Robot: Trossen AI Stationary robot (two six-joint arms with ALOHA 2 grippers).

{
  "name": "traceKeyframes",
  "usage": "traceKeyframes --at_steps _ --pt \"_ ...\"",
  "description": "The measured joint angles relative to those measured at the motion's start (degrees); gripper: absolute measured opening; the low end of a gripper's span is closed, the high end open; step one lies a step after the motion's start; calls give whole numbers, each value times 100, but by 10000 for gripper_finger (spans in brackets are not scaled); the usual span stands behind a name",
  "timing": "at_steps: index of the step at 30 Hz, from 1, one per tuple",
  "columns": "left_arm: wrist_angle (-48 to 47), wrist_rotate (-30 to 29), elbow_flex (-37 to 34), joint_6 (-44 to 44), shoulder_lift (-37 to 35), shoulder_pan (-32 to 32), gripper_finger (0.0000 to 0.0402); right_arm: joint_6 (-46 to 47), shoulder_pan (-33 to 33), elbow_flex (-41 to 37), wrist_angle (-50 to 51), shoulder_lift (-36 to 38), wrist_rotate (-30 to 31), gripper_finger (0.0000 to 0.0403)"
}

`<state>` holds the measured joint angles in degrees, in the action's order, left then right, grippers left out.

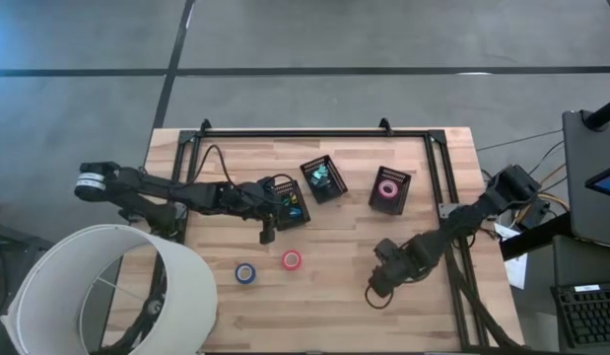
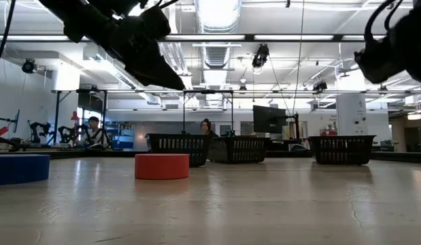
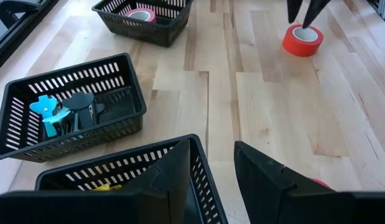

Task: Pick and place Stapler, Stapler remover, tape
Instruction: Put the right orange tape into the right black basket

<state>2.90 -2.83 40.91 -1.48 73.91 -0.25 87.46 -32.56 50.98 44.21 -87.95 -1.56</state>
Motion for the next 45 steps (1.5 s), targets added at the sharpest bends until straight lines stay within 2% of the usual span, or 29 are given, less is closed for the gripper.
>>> traceKeyframes --at_steps 10,16,20,27,30,34,39,41,45 --pt "36 17 -2 188 0 0 129 -383 -7 57 -12 -783 -42 145" --pt "55 15 -2 285 0 -2 129 -1061 -7 211 34 -1009 -50 144" --pt "59 13 -2 285 0 -1 129 -1137 -4 249 37 -1004 -44 124" --pt "57 -11 -2 285 0 -2 129 -1378 30 265 -47 -771 -39 49" --pt "55 -9 -2 282 0 -2 129 -1699 37 300 -16 -668 36 34" --pt "74 -9 -2 282 0 -1 129 -2169 94 402 0 -487 452 34" --pt "145 -7 -2 253 0 -1 129 -3159 322 518 22 -66 1566 49" --pt "168 -7 -2 227 0 -2 129 -3486 523 518 50 116 1889 52" --pt "174 -4 -2 140 0 -1 129 -4121 1158 516 319 483 2150 50"
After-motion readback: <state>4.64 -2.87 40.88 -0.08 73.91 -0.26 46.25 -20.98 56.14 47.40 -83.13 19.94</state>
